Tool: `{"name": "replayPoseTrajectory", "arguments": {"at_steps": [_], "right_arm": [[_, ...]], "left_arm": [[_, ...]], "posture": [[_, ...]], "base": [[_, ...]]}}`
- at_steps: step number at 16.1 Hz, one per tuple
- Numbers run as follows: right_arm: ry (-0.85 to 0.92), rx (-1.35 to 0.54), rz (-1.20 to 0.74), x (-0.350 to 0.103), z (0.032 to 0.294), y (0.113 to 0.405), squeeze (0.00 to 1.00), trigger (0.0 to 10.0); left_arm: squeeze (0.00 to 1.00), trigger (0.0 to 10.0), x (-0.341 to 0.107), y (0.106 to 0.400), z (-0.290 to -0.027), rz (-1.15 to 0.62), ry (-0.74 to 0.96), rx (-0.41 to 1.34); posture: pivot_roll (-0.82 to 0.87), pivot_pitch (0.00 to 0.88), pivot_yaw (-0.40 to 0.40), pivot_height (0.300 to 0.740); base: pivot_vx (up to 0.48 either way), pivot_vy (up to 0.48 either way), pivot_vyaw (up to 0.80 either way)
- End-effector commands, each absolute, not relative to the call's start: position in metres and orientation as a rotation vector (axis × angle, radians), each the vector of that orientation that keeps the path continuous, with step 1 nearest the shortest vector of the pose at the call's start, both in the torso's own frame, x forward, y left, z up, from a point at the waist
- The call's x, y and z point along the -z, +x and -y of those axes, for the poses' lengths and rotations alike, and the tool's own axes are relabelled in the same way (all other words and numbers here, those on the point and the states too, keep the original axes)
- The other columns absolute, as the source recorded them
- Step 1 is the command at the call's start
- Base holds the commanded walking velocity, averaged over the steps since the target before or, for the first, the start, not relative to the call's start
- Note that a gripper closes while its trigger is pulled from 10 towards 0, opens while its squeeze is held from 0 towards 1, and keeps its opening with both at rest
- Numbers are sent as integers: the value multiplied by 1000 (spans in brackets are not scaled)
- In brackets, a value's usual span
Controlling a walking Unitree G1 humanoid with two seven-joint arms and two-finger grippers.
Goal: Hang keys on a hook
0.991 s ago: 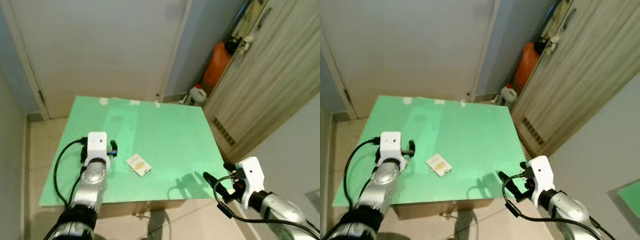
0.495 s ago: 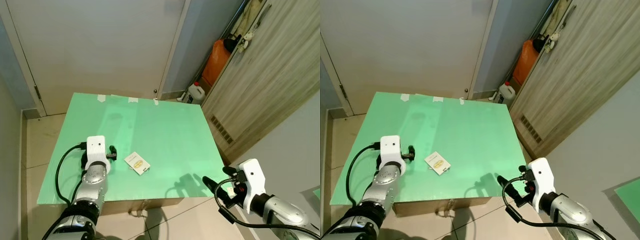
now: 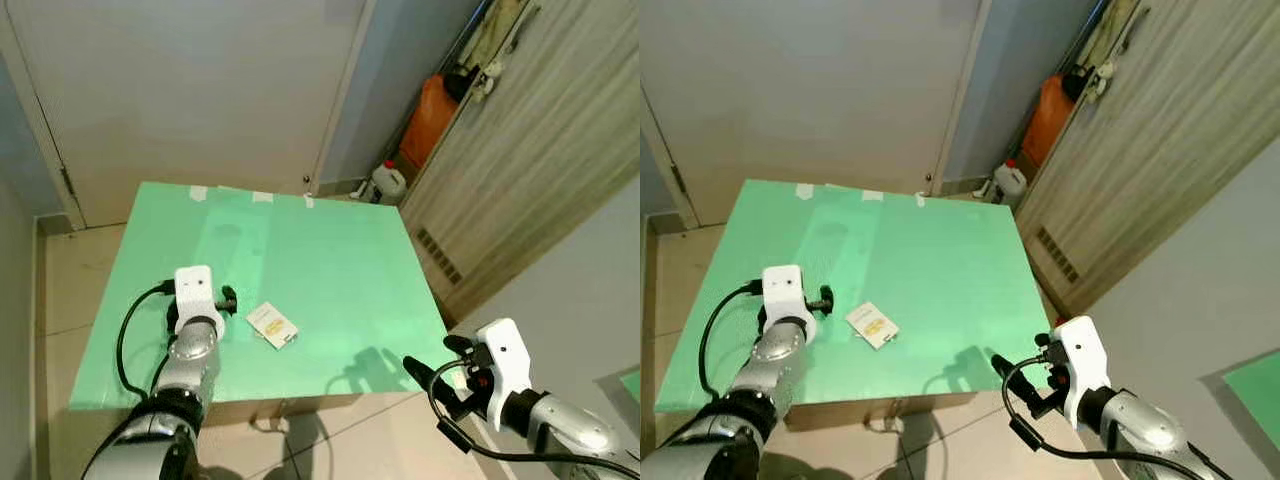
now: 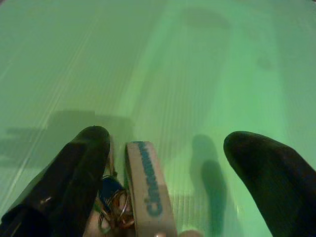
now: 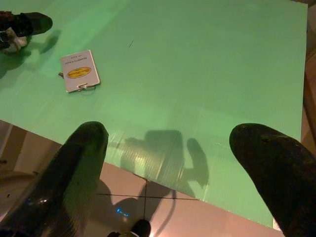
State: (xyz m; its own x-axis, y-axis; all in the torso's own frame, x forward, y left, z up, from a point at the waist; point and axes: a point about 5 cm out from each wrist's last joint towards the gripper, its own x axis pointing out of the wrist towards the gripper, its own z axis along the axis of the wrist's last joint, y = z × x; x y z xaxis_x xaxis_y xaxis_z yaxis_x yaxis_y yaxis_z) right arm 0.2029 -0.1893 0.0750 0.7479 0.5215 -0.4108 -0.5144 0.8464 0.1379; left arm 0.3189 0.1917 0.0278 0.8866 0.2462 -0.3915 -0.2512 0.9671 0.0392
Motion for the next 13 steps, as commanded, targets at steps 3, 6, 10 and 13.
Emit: {"name": "replayPoseTrajectory", "arguments": {"at_steps": [3,6,10,13], "right_arm": [[-4,-556,-475,-77,194,200,0,10000],[-2,-559,-476,-78,191,200,0,10000],[4,-562,-484,-75,187,200,0,10000],[6,-563,-491,-69,189,200,0,10000]], "left_arm": [[0,0,-26,321,-190,-432,-74,-248],[0,0,-27,323,-189,-450,-72,-235],[0,0,-28,325,-189,-444,-92,-216],[0,0,-30,327,-186,-436,-74,-177]], "posture": [[-200,99,-230,740],[-199,98,-227,740],[-189,91,-215,740],[-180,85,-211,740]], "base": [[0,0,0],[0,0,0],[0,0,0],[0,0,0]]}}
